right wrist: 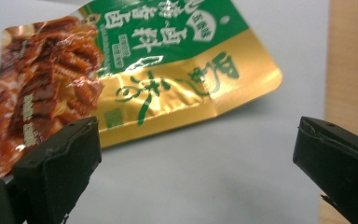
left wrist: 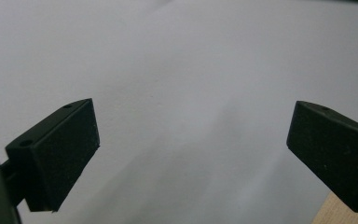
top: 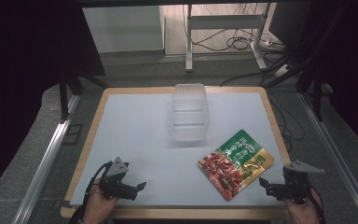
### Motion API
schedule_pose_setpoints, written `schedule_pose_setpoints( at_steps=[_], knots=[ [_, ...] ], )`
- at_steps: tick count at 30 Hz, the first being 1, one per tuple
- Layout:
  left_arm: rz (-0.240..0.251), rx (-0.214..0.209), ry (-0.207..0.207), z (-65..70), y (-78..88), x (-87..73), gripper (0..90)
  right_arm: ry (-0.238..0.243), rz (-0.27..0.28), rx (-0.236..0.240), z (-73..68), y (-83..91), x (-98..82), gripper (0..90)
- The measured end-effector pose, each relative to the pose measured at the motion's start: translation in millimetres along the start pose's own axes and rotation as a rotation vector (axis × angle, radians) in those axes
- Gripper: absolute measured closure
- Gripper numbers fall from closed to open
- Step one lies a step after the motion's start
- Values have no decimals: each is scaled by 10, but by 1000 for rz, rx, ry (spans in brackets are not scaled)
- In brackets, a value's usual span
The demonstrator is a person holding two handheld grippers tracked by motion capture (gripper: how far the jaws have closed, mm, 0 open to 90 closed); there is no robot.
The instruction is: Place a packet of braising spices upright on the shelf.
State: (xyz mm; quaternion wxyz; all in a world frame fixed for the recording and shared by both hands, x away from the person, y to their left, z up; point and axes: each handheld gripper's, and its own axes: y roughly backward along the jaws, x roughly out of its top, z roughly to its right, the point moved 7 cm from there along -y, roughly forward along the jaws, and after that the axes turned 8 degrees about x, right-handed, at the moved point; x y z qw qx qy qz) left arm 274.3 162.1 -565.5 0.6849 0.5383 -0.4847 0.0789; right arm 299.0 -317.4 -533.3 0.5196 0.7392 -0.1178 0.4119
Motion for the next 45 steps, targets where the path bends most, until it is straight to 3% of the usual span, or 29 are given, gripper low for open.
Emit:
schedule_pose_setpoints(
  at_steps=[3, 8, 9, 15, 26, 34, 45],
  knots=[
    [4, 2, -6, 0, -4, -4, 6, 16, 42, 24, -57, -23, 60, 0],
    [11, 4, -3, -12, -1, -6, 0, 52, 18, 11, -63, -80, 9, 0],
    [13, -3, 1, -12, 0, -6, 0, 48, 24, 33, -69, -91, 5, 0],
    [22, -33, 9, 4, 2, -1, 0, 63, 14, 30, -74, -113, -4, 0],
    [35, -40, 42, -25, 20, 5, 0, 59, 37, 28, -49, -115, 10, 0],
    [32, -27, 9, -3, 7, 4, 0, 80, 48, 19, -29, -137, 52, 0],
    [35, -29, 3, 4, 8, 7, 0, 110, 43, 5, -16, -191, 116, 0]
  ],
)
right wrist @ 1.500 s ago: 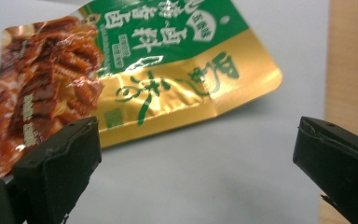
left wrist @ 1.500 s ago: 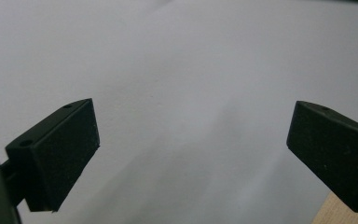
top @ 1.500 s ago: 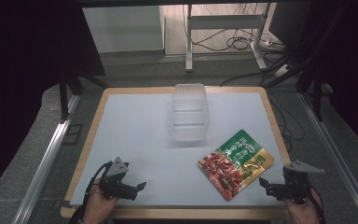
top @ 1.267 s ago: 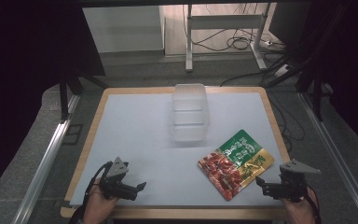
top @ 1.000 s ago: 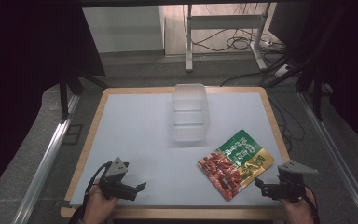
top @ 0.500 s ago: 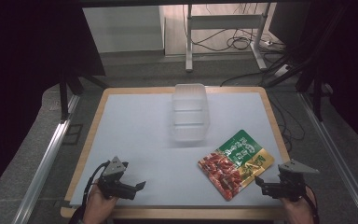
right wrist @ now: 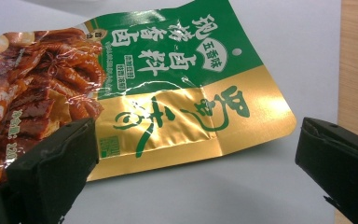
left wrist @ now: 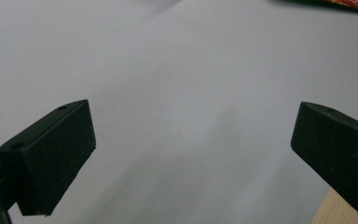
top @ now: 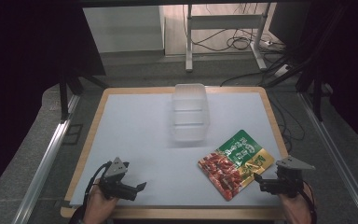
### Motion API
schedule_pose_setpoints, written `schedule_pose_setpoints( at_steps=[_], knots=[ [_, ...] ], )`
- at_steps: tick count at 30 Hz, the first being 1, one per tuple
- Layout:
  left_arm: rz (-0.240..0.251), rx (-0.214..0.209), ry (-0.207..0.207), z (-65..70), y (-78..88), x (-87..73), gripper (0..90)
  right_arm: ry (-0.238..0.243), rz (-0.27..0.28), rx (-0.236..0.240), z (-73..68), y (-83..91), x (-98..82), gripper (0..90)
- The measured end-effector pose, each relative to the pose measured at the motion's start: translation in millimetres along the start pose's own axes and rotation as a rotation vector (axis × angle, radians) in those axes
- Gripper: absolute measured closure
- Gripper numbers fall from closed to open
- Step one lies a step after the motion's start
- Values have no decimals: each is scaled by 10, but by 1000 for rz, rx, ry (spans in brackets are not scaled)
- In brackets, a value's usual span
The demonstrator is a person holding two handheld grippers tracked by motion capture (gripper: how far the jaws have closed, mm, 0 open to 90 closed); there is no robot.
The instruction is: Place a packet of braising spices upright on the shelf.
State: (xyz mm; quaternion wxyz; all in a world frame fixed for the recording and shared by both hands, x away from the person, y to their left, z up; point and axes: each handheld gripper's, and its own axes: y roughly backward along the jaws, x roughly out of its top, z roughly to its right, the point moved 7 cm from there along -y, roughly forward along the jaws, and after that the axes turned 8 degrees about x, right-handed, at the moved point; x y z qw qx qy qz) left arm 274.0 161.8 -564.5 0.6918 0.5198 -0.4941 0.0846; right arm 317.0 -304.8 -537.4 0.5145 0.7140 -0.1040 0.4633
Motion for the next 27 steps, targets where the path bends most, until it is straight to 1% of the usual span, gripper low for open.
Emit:
schedule_pose_setpoints(
  at_steps=[4, 8, 14, 16, 22, 27],
  knots=[
    [3, 1, 2, -4, 1, 1, 0, 19, -2, 6, 31, -41, 33, 0],
    [0, 3, 0, -3, -1, -1, 0, 18, 4, 14, 42, -58, 56, 0],
    [0, 3, -3, -2, -3, -1, 0, 5, 33, 30, 76, -83, 116, 0],
    [0, 4, -3, -2, -3, 0, 0, -6, 53, 52, 82, -94, 148, 0],
    [0, 3, -6, 5, -10, 1, 0, -13, 44, 54, 120, -164, 201, 0],
    [-1, 2, -7, 11, -14, 0, 0, -19, 29, 38, 184, -232, 262, 0]
  ],
)
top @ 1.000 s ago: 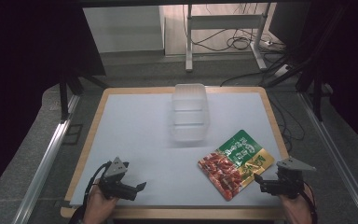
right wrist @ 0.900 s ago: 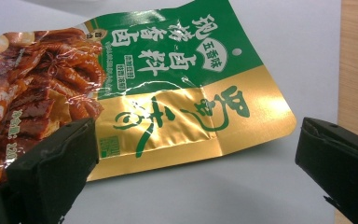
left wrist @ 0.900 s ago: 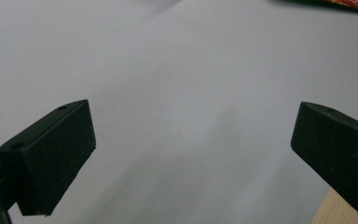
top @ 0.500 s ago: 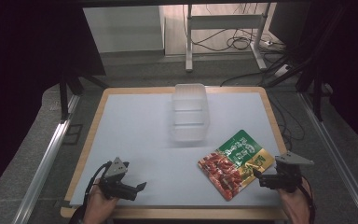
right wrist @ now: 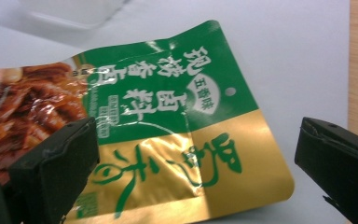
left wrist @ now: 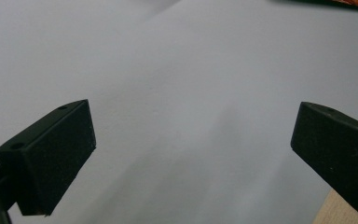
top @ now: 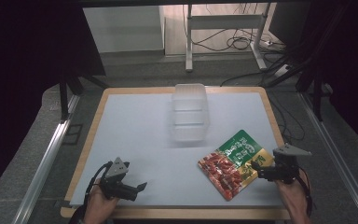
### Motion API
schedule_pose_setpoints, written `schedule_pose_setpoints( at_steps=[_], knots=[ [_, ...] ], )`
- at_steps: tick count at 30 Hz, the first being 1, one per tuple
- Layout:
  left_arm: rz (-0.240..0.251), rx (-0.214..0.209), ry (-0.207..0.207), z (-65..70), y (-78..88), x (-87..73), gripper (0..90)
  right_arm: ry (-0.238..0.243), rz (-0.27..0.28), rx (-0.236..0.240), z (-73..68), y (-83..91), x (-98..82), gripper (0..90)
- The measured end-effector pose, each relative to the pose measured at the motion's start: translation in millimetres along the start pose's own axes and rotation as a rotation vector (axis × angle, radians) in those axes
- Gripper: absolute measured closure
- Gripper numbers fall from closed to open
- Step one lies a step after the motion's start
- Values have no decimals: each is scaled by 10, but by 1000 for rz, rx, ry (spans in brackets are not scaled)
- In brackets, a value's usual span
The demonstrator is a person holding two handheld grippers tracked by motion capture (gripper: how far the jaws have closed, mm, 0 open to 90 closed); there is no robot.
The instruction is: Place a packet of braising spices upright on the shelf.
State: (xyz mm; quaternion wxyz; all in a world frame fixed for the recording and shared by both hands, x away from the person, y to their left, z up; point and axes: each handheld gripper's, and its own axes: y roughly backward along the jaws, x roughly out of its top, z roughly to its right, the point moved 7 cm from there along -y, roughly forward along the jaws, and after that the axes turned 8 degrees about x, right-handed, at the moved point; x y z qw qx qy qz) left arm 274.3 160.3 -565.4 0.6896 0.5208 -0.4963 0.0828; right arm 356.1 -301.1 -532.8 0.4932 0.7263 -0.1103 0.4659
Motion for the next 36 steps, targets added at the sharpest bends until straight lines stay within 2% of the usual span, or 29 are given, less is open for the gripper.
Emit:
schedule_pose_setpoints(
  at_steps=[6, 12, 14, 16, 19, 22, 27, 32, 34, 35, 36],
  knots=[
    [-5, -2, -3, 3, -4, -3, 0, 22, -31, -21, 96, -119, 49, 0],
    [-5, -2, -4, 5, -6, -4, 0, 24, -49, -25, 141, -195, 95, 2],
    [-7, -1, -6, 6, -8, -5, 0, 30, -79, -28, 162, -242, 106, 26],
    [-8, -1, -7, 10, -12, -6, 0, 32, -103, -42, 185, -269, 107, 99],
    [-12, 0, -8, 10, -16, -10, 0, 30, -106, -32, 196, -300, 132, 184],
    [-13, -1, -8, 12, -17, -12, 0, 31, -114, -25, 208, -324, 145, 209],
    [-19, 2, -12, 15, -22, -17, 0, 4, -160, 20, 318, -436, 122, 239],
    [-25, 3, -17, 12, -24, -24, 0, -9, -175, 56, 394, -487, 134, 266],
    [-25, 4, -17, 12, -24, -25, 0, -27, -177, 106, 398, -513, 145, 294],
    [-26, 4, -17, 12, -25, -26, 0, -44, -186, 146, 395, -539, 150, 335],
    [-26, 4, -17, 12, -25, -26, 0, -44, -186, 146, 395, -539, 150, 335]
  ],
)
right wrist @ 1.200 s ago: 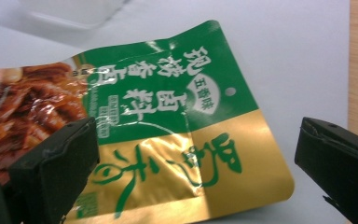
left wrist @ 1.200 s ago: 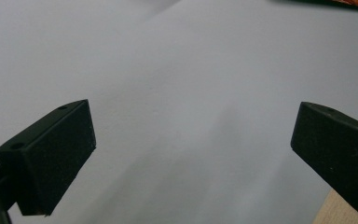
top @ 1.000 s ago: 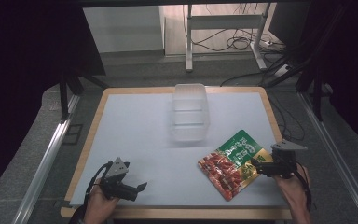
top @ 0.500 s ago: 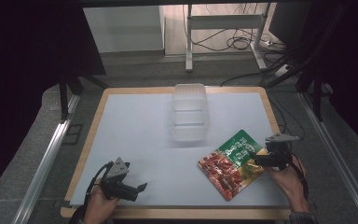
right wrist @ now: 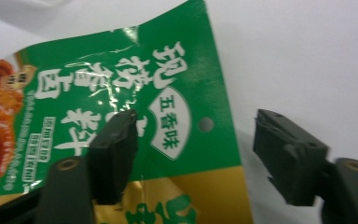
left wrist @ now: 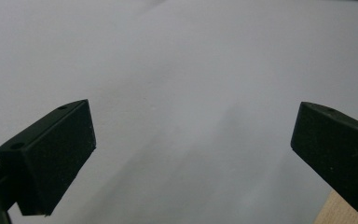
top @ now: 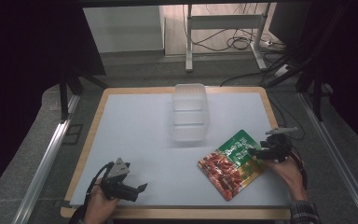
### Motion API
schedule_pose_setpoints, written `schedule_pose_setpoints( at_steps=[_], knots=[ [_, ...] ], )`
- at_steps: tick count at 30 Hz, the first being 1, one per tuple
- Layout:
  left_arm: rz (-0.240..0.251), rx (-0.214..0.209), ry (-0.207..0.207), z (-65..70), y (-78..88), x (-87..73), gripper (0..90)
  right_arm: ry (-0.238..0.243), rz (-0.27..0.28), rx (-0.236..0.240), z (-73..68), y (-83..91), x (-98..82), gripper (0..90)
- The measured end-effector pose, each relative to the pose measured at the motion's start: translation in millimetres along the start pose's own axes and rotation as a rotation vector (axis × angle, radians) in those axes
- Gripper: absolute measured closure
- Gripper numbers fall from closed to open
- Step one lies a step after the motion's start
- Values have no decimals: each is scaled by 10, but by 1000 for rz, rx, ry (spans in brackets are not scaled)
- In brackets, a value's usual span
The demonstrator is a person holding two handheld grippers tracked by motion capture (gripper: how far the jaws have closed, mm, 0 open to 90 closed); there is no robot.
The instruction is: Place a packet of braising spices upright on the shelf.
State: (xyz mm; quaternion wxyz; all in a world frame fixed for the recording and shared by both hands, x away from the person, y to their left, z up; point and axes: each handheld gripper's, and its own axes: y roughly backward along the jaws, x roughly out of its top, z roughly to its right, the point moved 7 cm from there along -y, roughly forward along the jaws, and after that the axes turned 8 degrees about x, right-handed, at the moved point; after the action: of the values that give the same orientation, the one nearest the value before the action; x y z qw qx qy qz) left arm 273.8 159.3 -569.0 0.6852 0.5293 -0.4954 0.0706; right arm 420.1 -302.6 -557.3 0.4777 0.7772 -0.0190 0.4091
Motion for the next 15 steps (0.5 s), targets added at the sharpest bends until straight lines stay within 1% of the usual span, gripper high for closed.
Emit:
schedule_pose_setpoints(
  at_steps=[1, 2, 3, 4, 5, 6, 7, 9, 10, 12, 14, 15],
  knots=[
    [0, 0, 0, 0, 0, -1, 0, -2, -11, 21, -2, -19, 9, 386],
    [-1, 1, 0, 1, 1, -1, 0, 2, -12, 42, -13, -22, 15, 411],
    [-1, 1, 0, 1, 1, -1, 0, 2, -12, 42, -13, -22, 15, 411],
    [1, 1, 3, 3, 0, -1, 0, -3, -14, 52, -28, -18, 20, 417],
    [1, 1, 3, 2, 0, -1, 0, 28, -13, 42, -58, 22, 49, 474],
    [1, 1, 3, 2, 0, -1, 0, 28, -13, 42, -58, 22, 49, 474],
    [1, 1, 3, 3, 0, -1, 0, 34, -9, 48, -78, 46, 63, 496],
    [-1, 2, 1, 4, -3, -3, 0, 54, -2, 79, -153, 109, 105, 559],
    [-2, 1, 0, 6, -5, -4, 0, 76, -9, 90, -205, 127, 120, 593],
    [-3, 0, -1, 9, -6, -4, 0, 100, -39, 95, -278, 111, 123, 622],
    [-3, 1, -2, 11, -6, -4, 0, 132, -98, 70, -330, 41, 96, 647],
    [-4, 1, -2, 11, -6, -4, 0, 165, -142, 32, -353, -37, 64, 690]
  ],
)
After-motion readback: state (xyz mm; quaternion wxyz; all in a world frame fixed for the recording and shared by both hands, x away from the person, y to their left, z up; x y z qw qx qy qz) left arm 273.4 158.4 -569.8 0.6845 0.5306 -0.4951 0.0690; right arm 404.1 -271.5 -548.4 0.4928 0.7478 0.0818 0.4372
